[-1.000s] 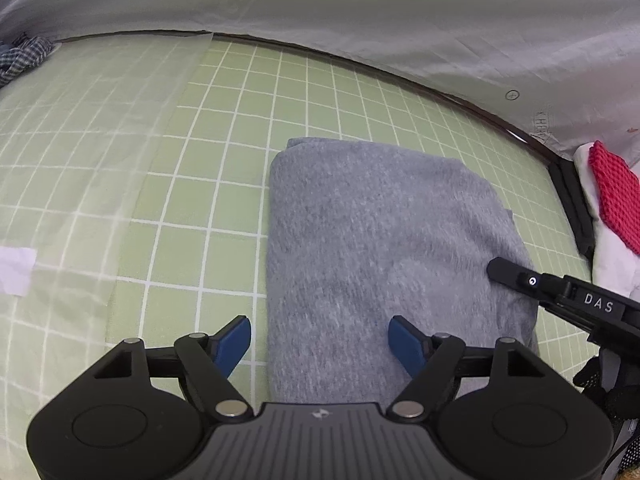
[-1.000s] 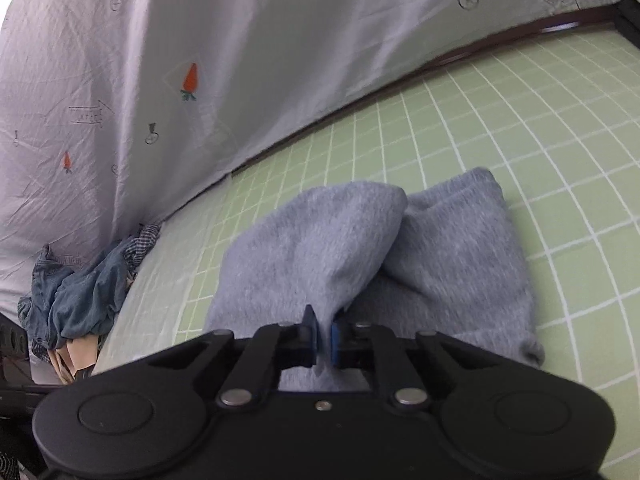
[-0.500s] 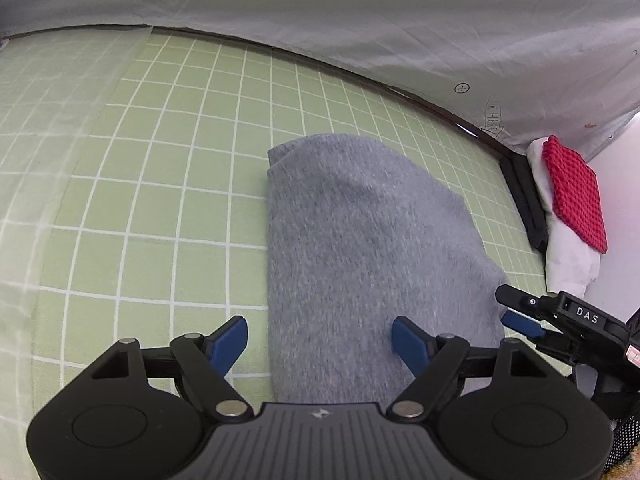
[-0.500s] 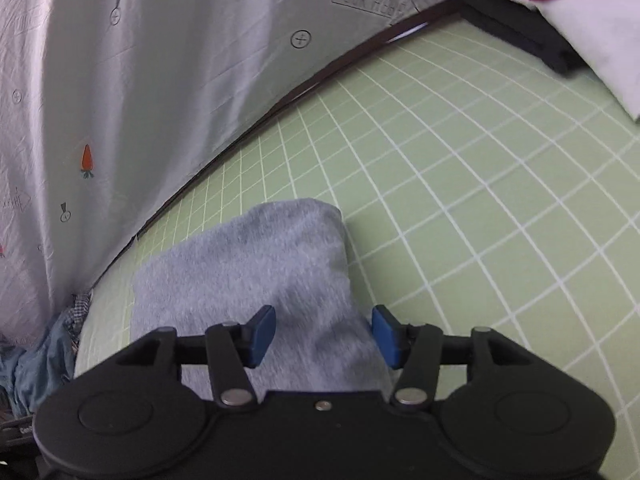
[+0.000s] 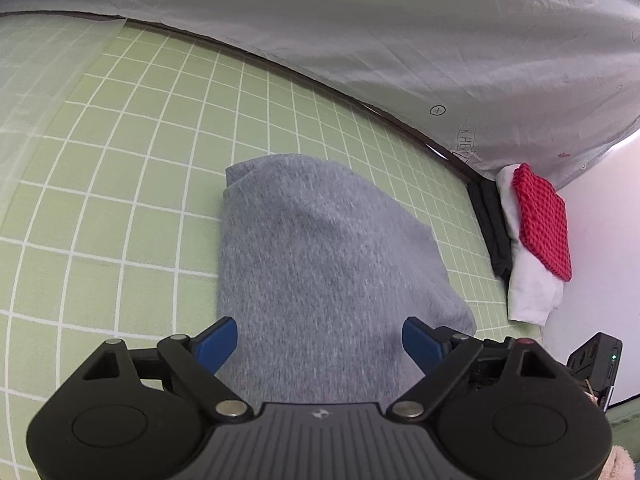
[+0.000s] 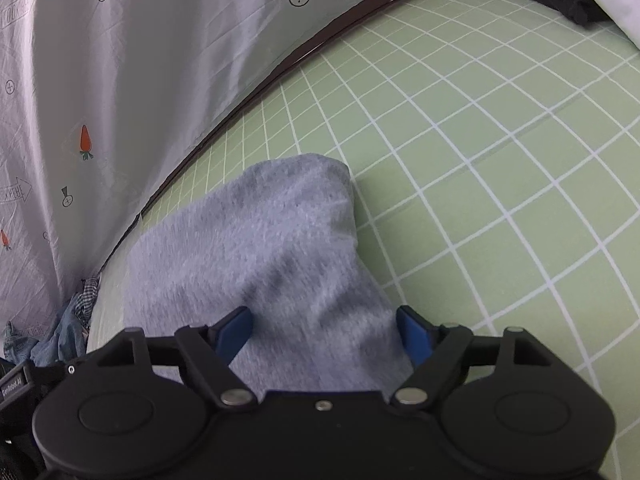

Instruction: Fold clothes

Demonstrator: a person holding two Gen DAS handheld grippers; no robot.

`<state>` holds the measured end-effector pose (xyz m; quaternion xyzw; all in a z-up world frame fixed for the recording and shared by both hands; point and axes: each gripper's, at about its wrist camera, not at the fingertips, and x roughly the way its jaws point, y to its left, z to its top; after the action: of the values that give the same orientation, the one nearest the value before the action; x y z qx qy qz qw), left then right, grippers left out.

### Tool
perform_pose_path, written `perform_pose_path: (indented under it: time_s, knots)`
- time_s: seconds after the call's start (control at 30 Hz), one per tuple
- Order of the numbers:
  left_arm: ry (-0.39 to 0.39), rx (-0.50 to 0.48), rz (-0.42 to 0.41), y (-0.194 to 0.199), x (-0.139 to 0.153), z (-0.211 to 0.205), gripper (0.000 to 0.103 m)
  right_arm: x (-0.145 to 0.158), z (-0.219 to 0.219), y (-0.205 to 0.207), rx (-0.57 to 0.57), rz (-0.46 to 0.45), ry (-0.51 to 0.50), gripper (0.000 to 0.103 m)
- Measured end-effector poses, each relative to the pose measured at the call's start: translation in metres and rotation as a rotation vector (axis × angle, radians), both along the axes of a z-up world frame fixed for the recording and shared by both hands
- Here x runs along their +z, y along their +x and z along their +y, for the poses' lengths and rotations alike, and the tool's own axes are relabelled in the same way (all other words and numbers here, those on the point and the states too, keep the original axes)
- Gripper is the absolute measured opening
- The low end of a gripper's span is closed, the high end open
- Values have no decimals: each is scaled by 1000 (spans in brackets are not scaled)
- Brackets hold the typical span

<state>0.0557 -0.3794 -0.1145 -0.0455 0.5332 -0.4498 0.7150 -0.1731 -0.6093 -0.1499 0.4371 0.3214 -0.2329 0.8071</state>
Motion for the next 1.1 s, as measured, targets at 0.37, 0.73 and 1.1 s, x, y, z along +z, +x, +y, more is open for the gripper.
perform_pose_path:
  time_s: [0.37,0.73,1.1]
  knots:
    - [185,67,-85,15,-19,-10,97,1,18,21,118,92,-134,92]
    - [179,62,-65,15,-26,4,93,1,31,39,192,150,-209,99]
    - [215,-31,-137,-6,-25,-15,94,3,33,36,143,164,-217,92]
